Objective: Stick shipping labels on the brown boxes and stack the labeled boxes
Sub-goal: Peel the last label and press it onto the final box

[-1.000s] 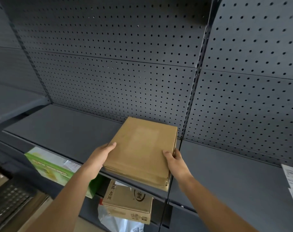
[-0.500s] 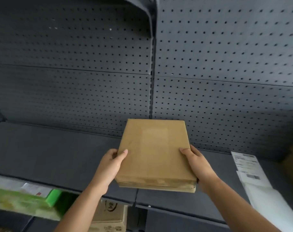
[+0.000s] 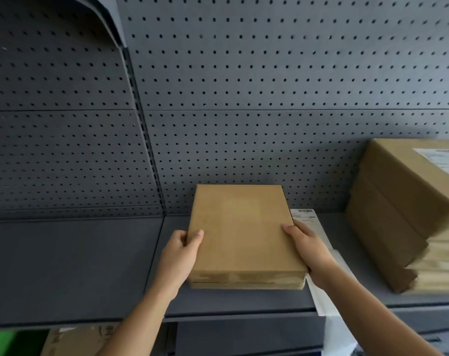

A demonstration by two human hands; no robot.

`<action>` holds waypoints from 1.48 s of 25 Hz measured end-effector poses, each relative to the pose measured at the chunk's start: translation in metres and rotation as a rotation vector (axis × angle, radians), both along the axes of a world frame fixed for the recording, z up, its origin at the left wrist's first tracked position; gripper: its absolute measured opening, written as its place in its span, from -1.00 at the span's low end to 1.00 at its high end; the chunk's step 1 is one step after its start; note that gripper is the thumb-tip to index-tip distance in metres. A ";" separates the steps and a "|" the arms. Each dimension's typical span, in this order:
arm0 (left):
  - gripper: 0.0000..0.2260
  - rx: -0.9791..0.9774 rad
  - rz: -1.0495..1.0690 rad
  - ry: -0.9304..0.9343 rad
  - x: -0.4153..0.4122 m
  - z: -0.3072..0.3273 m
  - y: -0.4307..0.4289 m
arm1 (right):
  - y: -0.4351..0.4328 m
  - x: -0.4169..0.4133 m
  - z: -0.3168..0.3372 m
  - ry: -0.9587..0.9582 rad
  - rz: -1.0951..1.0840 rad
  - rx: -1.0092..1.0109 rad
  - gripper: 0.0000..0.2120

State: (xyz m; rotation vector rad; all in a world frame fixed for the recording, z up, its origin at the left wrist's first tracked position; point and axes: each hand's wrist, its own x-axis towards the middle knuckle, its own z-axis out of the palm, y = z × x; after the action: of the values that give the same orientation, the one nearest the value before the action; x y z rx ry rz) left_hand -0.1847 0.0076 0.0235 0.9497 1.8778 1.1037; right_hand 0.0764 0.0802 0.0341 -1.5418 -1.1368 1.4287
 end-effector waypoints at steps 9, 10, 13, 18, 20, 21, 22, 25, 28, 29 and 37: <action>-0.67 -0.065 0.044 0.074 0.015 -0.019 -0.008 | 0.009 0.008 -0.037 0.020 0.062 -0.014 -0.74; -0.68 -0.062 0.047 0.076 0.015 -0.019 -0.008 | 0.011 0.009 -0.039 0.016 0.069 -0.012 -0.72; -0.65 -0.067 0.044 0.094 0.016 -0.020 -0.007 | 0.010 0.009 -0.036 0.020 0.085 -0.008 -0.71; -0.49 -0.018 -0.003 0.392 0.017 -0.012 -0.006 | 0.007 0.024 -0.022 -0.125 0.094 0.126 -0.62; -0.49 0.068 -0.036 0.546 0.030 0.002 -0.001 | 0.010 0.046 -0.018 -0.212 0.078 0.228 -0.62; -0.51 0.132 -0.071 0.579 0.038 0.009 0.002 | 0.012 0.057 -0.018 -0.267 0.072 0.272 -0.62; -0.54 0.195 -0.126 0.587 0.048 0.015 0.006 | 0.014 0.070 -0.019 -0.327 0.066 0.302 -0.62; -0.61 0.304 -0.340 0.512 0.090 0.023 0.027 | 0.016 0.107 -0.028 -0.518 0.116 0.295 -0.58; -0.71 0.347 -0.538 0.364 0.134 0.022 0.046 | 0.009 0.130 -0.042 -0.658 0.228 0.230 -0.51; -0.74 0.349 -0.587 0.297 0.147 0.022 0.051 | 0.007 0.134 -0.047 -0.684 0.257 0.224 -0.49; -0.87 0.276 -0.714 -0.042 0.202 -0.001 0.074 | 0.007 0.136 -0.079 -0.974 0.310 0.239 -0.42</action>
State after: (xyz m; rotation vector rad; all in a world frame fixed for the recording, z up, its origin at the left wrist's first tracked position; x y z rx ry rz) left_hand 0.0175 0.0815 0.0228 1.5759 1.1937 0.9247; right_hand 0.2121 0.0875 -0.0449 -1.9841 -2.0891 0.6099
